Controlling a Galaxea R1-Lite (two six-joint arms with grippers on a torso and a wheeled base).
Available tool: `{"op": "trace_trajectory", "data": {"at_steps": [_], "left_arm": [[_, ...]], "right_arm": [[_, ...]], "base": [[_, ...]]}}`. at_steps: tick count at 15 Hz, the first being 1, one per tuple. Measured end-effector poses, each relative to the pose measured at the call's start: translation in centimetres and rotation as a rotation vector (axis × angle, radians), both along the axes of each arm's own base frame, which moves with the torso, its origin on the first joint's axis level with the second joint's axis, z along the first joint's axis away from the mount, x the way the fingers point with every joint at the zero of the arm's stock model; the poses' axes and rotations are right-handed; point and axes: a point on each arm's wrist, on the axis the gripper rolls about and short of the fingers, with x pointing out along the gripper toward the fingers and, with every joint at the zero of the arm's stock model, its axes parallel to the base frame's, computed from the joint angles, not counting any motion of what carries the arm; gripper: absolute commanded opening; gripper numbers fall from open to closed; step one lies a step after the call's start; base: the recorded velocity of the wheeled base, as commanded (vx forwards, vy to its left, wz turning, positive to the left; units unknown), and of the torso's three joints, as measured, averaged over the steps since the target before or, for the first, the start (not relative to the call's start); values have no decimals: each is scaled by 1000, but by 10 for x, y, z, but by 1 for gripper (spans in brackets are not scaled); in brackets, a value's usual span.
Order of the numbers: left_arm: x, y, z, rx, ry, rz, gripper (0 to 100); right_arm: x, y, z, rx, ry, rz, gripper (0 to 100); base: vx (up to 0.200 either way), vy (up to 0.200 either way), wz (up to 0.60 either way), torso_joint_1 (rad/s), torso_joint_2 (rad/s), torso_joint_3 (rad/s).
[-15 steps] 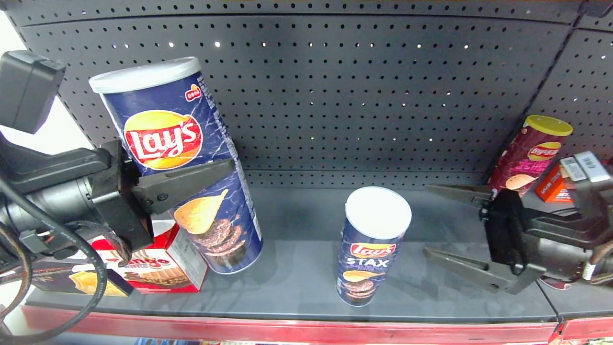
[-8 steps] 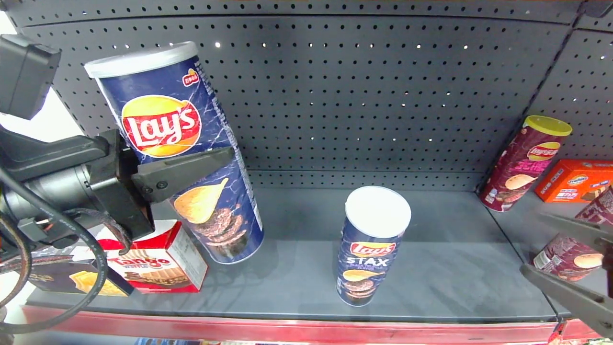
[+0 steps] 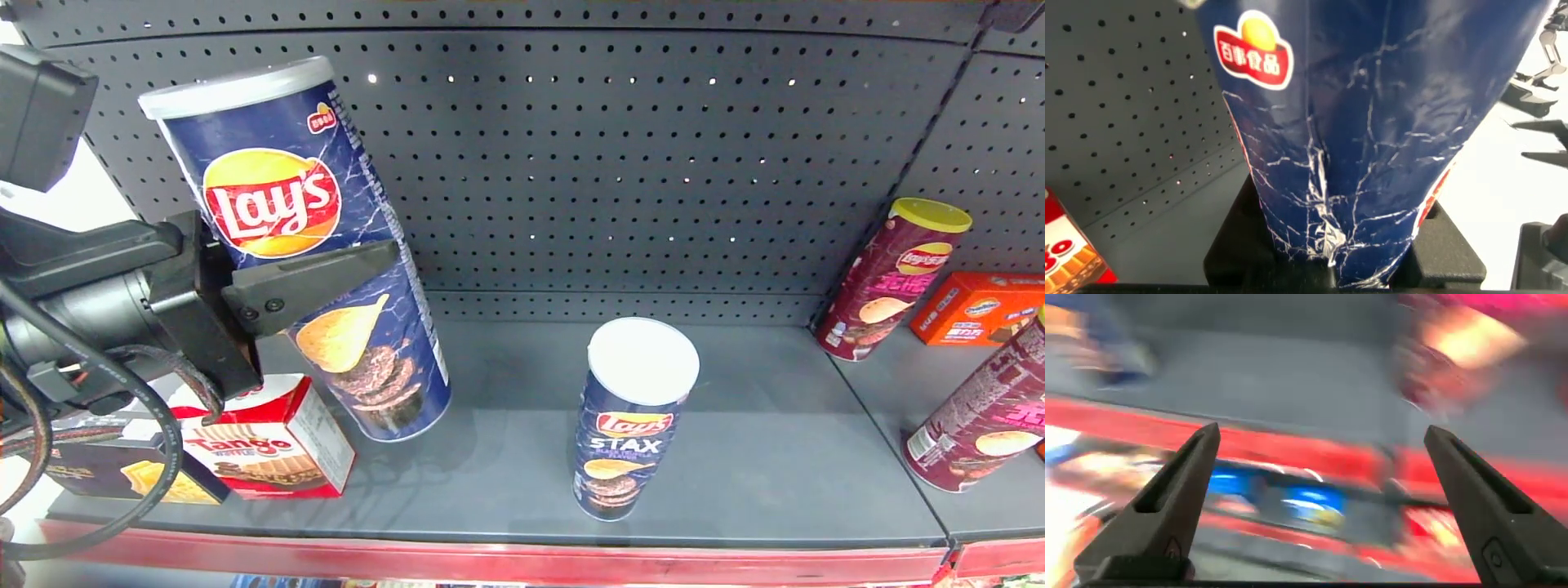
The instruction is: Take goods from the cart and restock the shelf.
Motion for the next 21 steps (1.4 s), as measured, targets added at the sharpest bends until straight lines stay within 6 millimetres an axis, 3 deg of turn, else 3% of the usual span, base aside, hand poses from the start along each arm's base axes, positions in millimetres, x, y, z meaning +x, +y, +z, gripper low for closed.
{"op": "trace_trajectory", "data": {"at_steps": [2, 3, 13, 16, 21], "left_arm": [[0, 0, 0, 0, -1, 0, 0], [0, 0, 0, 0, -2, -1, 0], [6, -14, 8, 34, -63, -46, 0], [19, -14, 5, 75, -87, 1, 0], [42, -32, 24, 52, -138, -8, 0]], "right_arm": [[-10, -3, -22, 0, 43, -225, 100], [-12, -3, -24, -3, 25, -241, 100], [-15, -3, -28, -13, -14, -241, 100], [-15, -3, -28, -13, -14, -241, 100], [-15, -3, -28, -14, -14, -240, 100]], "base": [[0, 0, 0, 0, 0, 0], [0, 0, 0, 0, 0, 0], [0, 0, 0, 0, 0, 0], [0, 0, 0, 0, 0, 0], [0, 0, 0, 0, 0, 0]]}}
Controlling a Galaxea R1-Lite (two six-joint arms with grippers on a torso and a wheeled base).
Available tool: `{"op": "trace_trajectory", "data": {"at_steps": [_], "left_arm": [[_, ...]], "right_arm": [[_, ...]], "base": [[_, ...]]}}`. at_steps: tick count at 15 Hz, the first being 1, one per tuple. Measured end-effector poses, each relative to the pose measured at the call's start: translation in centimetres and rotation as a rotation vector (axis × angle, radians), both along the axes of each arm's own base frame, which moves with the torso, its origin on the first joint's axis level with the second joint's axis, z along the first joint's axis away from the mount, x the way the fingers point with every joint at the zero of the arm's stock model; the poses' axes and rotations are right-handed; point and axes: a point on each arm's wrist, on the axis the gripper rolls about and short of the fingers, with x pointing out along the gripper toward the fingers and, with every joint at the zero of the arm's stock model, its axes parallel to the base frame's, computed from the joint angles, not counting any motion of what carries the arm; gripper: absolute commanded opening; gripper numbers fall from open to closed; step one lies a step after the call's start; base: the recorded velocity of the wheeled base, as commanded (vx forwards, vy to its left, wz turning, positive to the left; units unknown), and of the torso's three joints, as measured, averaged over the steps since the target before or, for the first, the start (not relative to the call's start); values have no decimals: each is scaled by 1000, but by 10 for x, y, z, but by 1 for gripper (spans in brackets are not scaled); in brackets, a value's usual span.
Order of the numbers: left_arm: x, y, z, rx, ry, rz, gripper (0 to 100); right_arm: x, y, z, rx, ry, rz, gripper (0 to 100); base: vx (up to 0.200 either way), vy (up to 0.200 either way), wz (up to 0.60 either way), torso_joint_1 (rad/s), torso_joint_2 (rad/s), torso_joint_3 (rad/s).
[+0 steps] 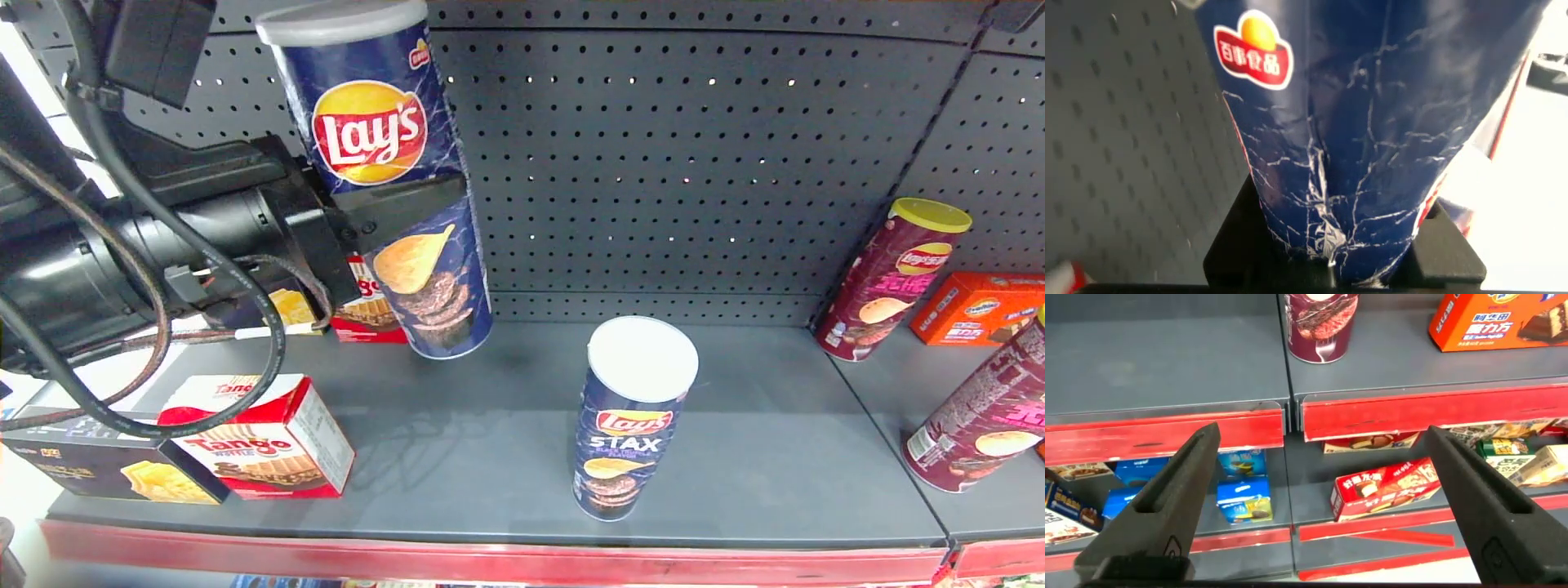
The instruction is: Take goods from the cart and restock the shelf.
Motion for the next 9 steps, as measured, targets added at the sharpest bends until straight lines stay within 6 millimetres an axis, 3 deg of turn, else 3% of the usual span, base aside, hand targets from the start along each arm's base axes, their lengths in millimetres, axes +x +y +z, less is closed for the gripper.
{"op": "trace_trajectory", "data": {"at_steps": [4, 9], "left_arm": [[24, -15, 6, 1, -23, -11, 0], [54, -32, -21, 75, -6, -10, 0]], "right_arm": [[0, 0, 0, 0, 0, -1, 100], [0, 0, 0, 1, 1, -1, 100]], "base": [[0, 0, 0, 0, 0, 0], [0, 0, 0, 0, 0, 0]]}}
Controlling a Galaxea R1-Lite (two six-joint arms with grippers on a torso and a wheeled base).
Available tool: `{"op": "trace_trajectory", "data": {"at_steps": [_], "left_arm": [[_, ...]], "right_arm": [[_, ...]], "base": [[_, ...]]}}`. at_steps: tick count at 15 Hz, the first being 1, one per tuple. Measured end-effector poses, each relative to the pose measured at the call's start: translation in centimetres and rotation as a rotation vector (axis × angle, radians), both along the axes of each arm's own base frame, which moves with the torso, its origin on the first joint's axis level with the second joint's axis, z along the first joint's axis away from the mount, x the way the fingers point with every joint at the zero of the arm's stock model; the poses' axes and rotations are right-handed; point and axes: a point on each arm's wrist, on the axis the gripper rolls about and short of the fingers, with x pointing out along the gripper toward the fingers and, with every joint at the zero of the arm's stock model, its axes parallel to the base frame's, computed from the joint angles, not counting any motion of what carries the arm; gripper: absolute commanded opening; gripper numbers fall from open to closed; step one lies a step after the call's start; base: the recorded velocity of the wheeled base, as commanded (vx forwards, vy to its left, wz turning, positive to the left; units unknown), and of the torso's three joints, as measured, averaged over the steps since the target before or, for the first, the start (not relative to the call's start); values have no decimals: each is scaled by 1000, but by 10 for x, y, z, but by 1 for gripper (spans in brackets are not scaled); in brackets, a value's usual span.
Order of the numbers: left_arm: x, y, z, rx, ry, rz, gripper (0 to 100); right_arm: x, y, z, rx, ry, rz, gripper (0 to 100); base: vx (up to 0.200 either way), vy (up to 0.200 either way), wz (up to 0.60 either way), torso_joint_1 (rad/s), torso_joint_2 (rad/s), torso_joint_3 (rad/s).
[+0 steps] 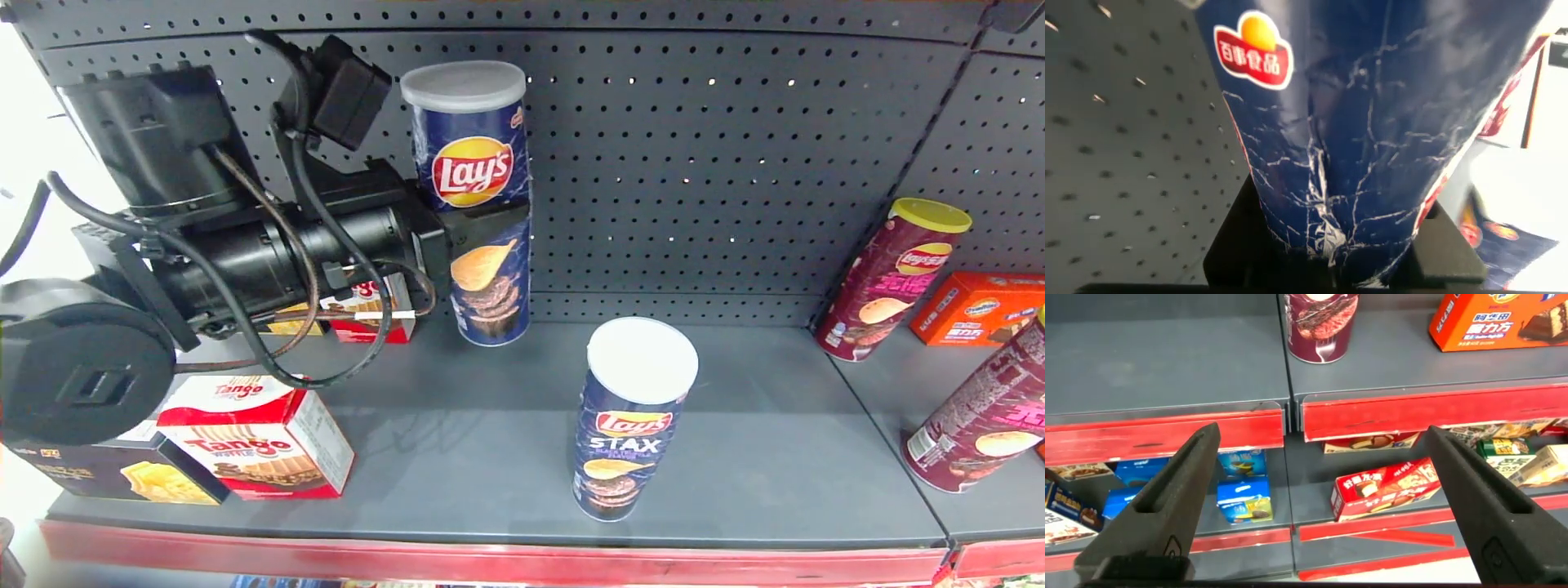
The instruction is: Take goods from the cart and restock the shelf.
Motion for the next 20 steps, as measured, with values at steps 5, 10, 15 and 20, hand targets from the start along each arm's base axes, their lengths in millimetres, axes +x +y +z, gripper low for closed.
{"op": "trace_trajectory", "data": {"at_steps": [5, 10, 15, 20], "left_arm": [[36, -20, -6, 4, 36, -9, 0], [67, -36, -27, 57, 146, -12, 0], [88, -48, -44, 61, 162, -15, 0], [102, -55, -55, 18, 132, -14, 0]], "right_arm": [[0, 0, 0, 0, 1, 0, 100], [0, 0, 0, 0, 2, 0, 100], [0, 0, 0, 1, 2, 0, 100], [0, 0, 0, 0, 2, 0, 100]], "base": [[0, 0, 0, 0, 0, 0], [0, 0, 0, 0, 0, 0], [0, 0, 0, 0, 0, 0], [0, 0, 0, 0, 0, 0]]}}
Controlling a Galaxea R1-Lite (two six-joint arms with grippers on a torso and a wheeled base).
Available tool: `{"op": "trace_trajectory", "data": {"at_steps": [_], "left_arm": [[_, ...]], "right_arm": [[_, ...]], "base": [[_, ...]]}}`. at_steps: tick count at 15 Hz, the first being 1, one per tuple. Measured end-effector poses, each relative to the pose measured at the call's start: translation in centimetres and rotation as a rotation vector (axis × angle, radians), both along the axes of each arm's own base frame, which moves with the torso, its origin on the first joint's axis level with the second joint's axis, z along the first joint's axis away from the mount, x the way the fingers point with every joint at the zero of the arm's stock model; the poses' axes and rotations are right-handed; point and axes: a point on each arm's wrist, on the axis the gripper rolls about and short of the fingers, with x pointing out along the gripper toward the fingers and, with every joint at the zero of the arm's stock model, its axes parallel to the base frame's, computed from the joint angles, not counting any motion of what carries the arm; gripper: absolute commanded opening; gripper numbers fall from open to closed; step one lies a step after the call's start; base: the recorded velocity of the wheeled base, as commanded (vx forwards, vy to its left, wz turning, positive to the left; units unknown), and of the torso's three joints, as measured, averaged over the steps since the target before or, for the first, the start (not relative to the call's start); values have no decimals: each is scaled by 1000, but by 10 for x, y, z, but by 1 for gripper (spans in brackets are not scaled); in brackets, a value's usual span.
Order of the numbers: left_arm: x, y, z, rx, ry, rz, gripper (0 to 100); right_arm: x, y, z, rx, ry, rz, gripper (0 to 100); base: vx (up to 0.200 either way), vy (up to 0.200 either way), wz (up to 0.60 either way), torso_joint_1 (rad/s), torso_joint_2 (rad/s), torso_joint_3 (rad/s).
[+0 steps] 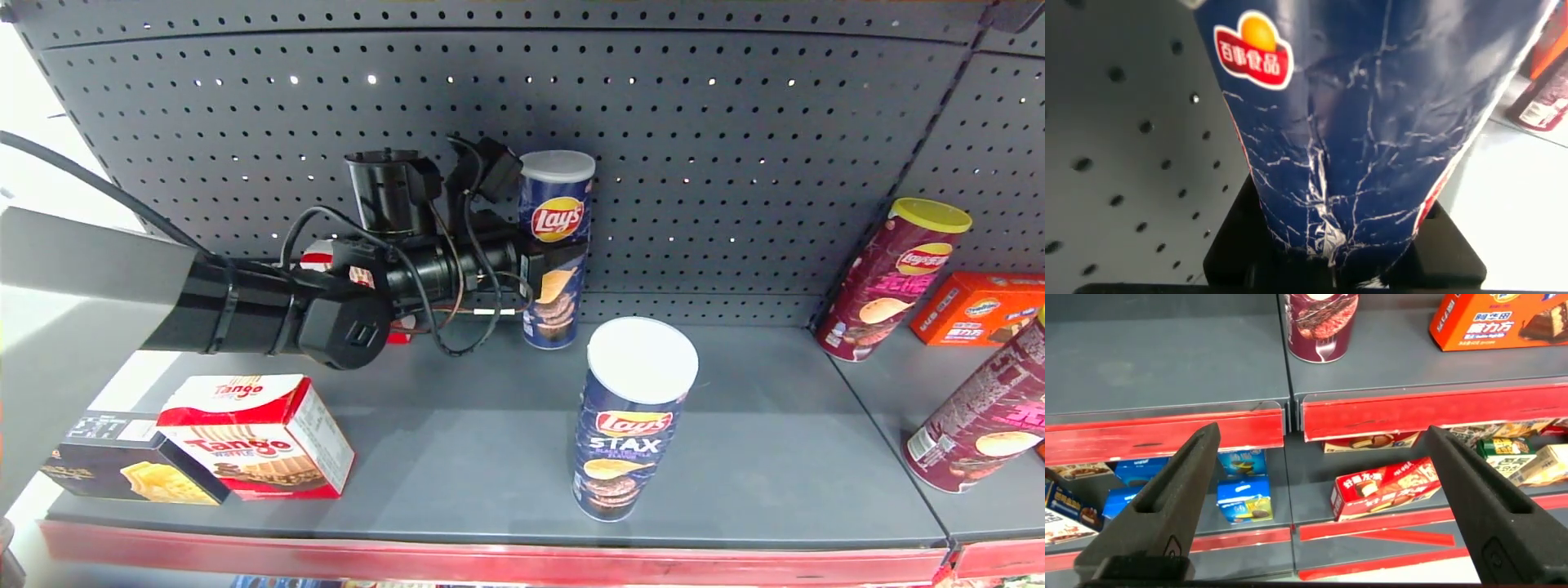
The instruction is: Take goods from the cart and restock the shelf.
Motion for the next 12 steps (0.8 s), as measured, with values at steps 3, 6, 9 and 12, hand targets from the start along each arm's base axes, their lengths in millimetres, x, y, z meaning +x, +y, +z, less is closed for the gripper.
{"op": "trace_trajectory", "data": {"at_steps": [3, 6, 9, 12], "left_arm": [[7, -3, -11, -9, -1, 2, 0], [11, -6, -20, -4, 9, 0, 0], [13, -13, -25, -5, 6, -11, 0], [15, -19, -31, -1, 15, -22, 0]], "right_arm": [[0, 0, 0, 0, 0, 0, 100], [0, 0, 0, 0, 1, -1, 100], [0, 0, 0, 0, 1, -1, 100], [0, 0, 0, 1, 1, -1, 100]], "base": [[0, 0, 0, 0, 0, 0], [0, 0, 0, 0, 0, 0], [0, 0, 0, 0, 0, 0], [0, 0, 0, 0, 0, 0]]}}
